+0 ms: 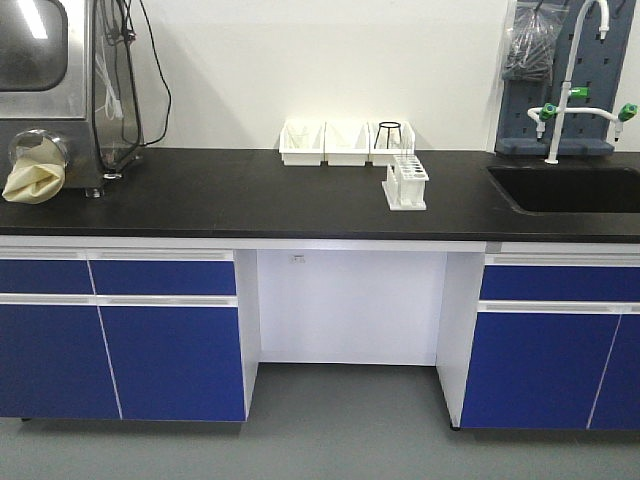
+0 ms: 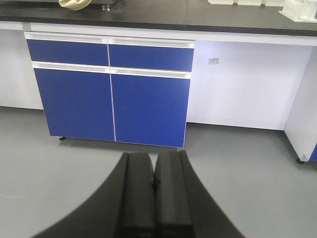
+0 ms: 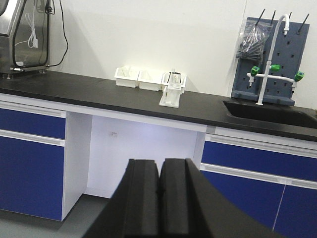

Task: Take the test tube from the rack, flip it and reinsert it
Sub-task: 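Drive the base forward toward the white test tube rack on the bench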

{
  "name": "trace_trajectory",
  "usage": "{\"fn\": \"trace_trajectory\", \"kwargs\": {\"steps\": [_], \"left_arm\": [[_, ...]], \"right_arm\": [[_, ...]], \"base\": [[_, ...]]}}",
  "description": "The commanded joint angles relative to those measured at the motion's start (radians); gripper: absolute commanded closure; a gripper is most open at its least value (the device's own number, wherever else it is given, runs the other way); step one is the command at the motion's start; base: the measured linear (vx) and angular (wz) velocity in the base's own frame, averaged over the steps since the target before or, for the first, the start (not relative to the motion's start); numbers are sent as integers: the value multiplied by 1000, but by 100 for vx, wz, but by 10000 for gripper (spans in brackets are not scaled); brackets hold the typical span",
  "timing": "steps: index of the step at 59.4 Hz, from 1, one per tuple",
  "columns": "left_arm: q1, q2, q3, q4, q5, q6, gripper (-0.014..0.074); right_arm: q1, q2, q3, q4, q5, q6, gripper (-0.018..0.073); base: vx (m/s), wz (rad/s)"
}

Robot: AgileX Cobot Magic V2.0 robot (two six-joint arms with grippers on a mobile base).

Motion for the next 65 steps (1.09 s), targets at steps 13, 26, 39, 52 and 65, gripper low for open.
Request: {"fn": "trace_trajectory", "kwargs": {"steps": [13, 26, 39, 52, 65], "left_arm": [[-7, -11, 0, -4, -87, 0, 603], [-7, -11, 0, -4, -87, 0, 603], [-7, -11, 0, -4, -87, 0, 603], [-7, -11, 0, -4, -87, 0, 603], [-7, -11, 0, -4, -87, 0, 603]], "right_arm": [[0, -10, 2, -4, -81, 0, 572], [0, -10, 2, -4, -81, 0, 572], [0, -10, 2, -4, -81, 0, 572], [0, -10, 2, -4, -81, 0, 572], [0, -10, 2, -4, -81, 0, 572]], "base": [[0, 0], [0, 0], [0, -1], [3, -3], [8, -3]]}}
